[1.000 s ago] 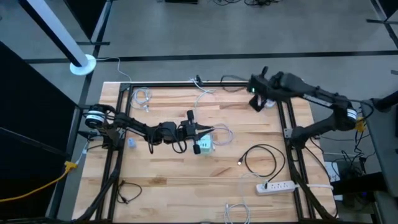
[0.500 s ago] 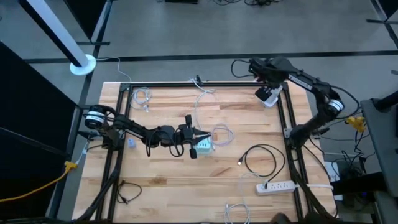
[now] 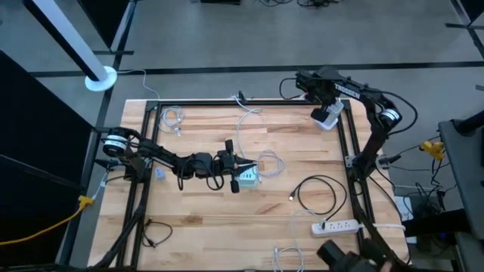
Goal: Insert USB
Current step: Insert the purple charger cable into the white outlet extension
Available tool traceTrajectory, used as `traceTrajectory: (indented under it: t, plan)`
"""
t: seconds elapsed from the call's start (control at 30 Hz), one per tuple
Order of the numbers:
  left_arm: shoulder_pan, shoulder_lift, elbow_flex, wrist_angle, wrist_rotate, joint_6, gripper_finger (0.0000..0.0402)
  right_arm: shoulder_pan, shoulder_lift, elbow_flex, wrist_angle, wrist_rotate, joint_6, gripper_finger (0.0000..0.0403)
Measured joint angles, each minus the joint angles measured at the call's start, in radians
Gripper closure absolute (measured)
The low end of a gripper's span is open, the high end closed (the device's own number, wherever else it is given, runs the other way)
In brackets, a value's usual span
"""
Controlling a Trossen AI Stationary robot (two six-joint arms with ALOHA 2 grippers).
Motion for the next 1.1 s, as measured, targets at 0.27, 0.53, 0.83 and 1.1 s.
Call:
traceTrajectory:
  t: [0.27, 0.53, 0.83, 1.1]
  plan:
    - [-0.005, 0.0, -0.001, -0.03, 0.0, -0.037, 0.0386, -0.03, 0.078, 0.029, -0.001, -0.069, -0.044, 0.0038]
    - [-0.011, 0.0, -0.001, -0.04, 0.0, -0.045, 0.0386, -0.033, 0.122, 0.028, -0.06, -0.165, -0.041, 0.0038]
    - [-0.02, 0.0, -0.001, -0.04, 0.0, -0.049, 0.0386, -0.029, 0.09, 0.028, -0.072, -0.182, -0.074, 0.0108]
    - [-0.022, 0.0, -0.001, -0.051, -0.002, -0.047, 0.0386, -0.03, 0.062, 0.028, -0.062, -0.29, -0.068, 0.0108]
